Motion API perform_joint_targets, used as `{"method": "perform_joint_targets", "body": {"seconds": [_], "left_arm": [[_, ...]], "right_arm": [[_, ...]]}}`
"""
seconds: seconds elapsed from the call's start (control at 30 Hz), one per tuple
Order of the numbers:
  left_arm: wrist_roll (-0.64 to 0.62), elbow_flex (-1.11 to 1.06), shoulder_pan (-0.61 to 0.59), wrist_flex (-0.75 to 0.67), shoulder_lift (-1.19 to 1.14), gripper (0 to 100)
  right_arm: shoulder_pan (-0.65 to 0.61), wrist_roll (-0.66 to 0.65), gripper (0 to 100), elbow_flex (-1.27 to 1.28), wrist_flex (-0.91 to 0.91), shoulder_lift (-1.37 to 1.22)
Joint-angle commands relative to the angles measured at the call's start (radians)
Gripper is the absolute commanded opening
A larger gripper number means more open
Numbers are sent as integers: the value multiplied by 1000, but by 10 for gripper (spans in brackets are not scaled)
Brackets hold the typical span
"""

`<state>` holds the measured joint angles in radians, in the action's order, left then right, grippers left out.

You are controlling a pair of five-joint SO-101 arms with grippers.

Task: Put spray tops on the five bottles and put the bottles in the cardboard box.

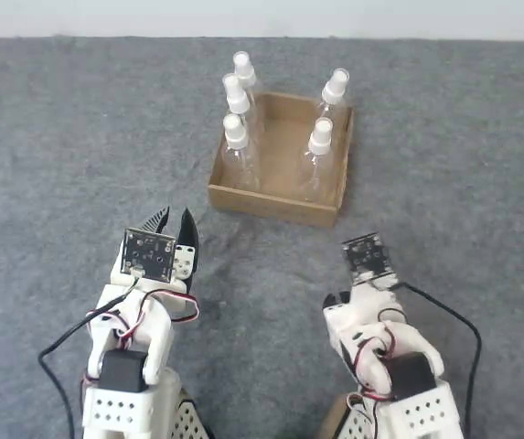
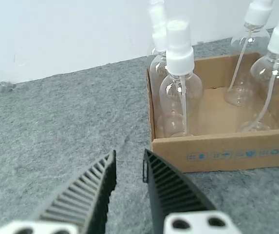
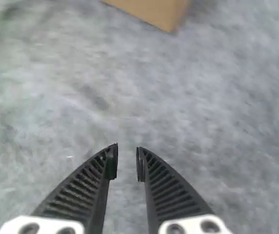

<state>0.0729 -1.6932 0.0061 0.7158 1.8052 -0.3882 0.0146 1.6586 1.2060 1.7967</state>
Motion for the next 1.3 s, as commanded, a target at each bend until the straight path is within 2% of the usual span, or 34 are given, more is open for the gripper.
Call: {"method": "perform_joint_targets", "body": {"seconds": [0.0, 0.1, 0.37, 0.53, 0.63, 0.77, 0.87, 0.93, 1.03, 1.13, 1.27], "left_arm": [[3, 8, -5, 14, 11, 87], [3, 8, -8, 87, 14, 85], [0, 8, -8, 451, 14, 84], [-15, 8, -94, 534, 14, 84], [-81, 8, -164, 542, 14, 84], [-233, 8, -219, 545, 14, 85], [-364, 8, -204, 543, 14, 84], [-400, 8, -157, 543, 14, 84], [-399, 8, -94, 543, 14, 84], [-379, 8, -135, 543, 14, 84], [-126, 8, -172, 546, 14, 83]], "right_arm": [[-33, -6, 6, 11, -21, 19], [-33, -6, 6, 23, -19, 19], [-33, -14, 6, 25, -10, 18], [-33, -14, 6, 25, 16, 13], [-35, -12, 6, 25, 110, 21], [-35, -14, 6, 25, 104, 18], [-35, -14, 6, 25, 104, 18], [-35, -14, 6, 25, 104, 18], [-35, -14, 6, 25, 104, 18], [-35, -14, 6, 25, 104, 18], [-35, -14, 6, 25, 104, 18]]}}
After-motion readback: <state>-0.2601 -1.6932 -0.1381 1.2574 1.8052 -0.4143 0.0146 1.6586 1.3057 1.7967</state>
